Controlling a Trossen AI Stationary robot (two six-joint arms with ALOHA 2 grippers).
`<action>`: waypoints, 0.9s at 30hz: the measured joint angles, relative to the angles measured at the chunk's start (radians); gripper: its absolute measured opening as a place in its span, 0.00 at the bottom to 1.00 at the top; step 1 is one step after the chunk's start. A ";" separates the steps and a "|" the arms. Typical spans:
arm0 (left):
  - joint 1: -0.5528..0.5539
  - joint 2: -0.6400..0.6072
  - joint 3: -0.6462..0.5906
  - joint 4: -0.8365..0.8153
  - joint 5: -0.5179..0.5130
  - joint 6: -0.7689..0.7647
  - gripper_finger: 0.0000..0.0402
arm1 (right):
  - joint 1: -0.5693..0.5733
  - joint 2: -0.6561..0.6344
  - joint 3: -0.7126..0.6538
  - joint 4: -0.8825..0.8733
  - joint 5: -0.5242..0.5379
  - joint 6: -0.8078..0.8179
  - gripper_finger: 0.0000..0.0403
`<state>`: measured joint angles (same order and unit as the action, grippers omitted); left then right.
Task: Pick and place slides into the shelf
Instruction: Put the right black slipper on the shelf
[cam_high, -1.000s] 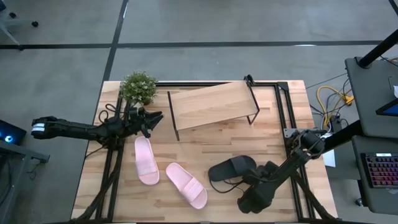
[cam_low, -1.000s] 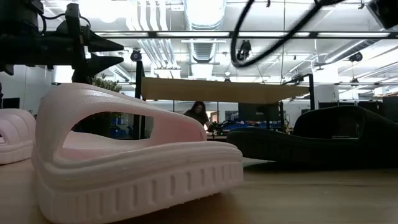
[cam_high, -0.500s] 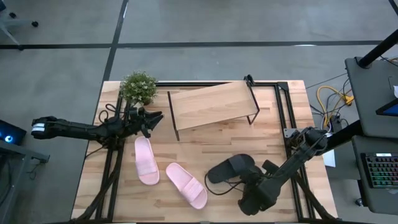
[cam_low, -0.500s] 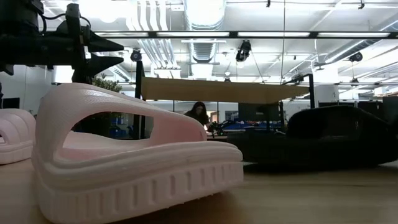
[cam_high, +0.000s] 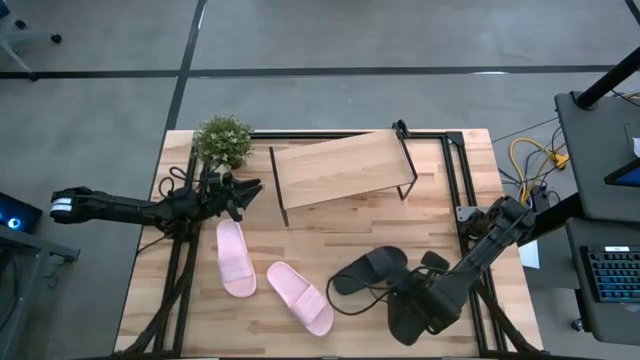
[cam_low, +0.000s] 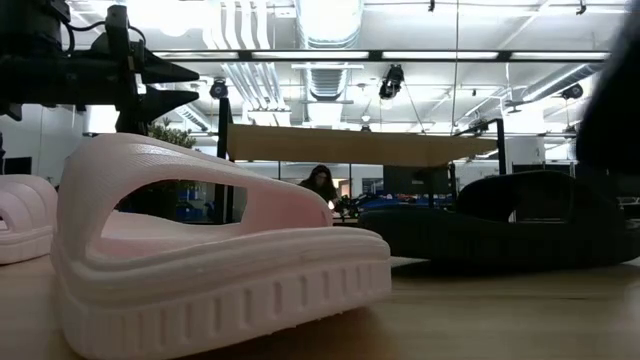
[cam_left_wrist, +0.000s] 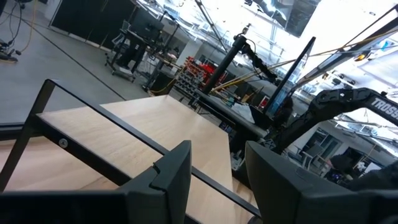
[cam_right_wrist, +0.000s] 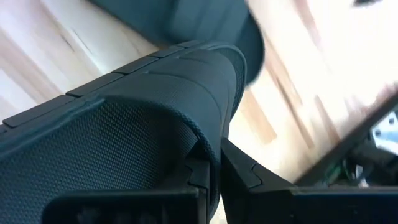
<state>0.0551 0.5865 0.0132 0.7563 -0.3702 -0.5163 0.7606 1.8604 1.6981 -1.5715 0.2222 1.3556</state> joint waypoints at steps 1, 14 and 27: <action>0.000 0.000 0.000 0.000 0.000 0.000 0.34 | -0.002 -0.001 0.017 0.001 0.025 -0.012 0.02; 0.000 0.000 0.000 -0.001 0.000 0.000 0.34 | -0.122 -0.001 0.182 0.001 0.266 -0.321 0.02; 0.000 0.000 0.000 -0.001 0.000 0.000 0.34 | -0.301 -0.035 0.309 0.001 0.519 -0.725 0.02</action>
<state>0.0551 0.5865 0.0132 0.7555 -0.3702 -0.5167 0.4594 1.8252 2.0067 -1.5705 0.7409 0.6307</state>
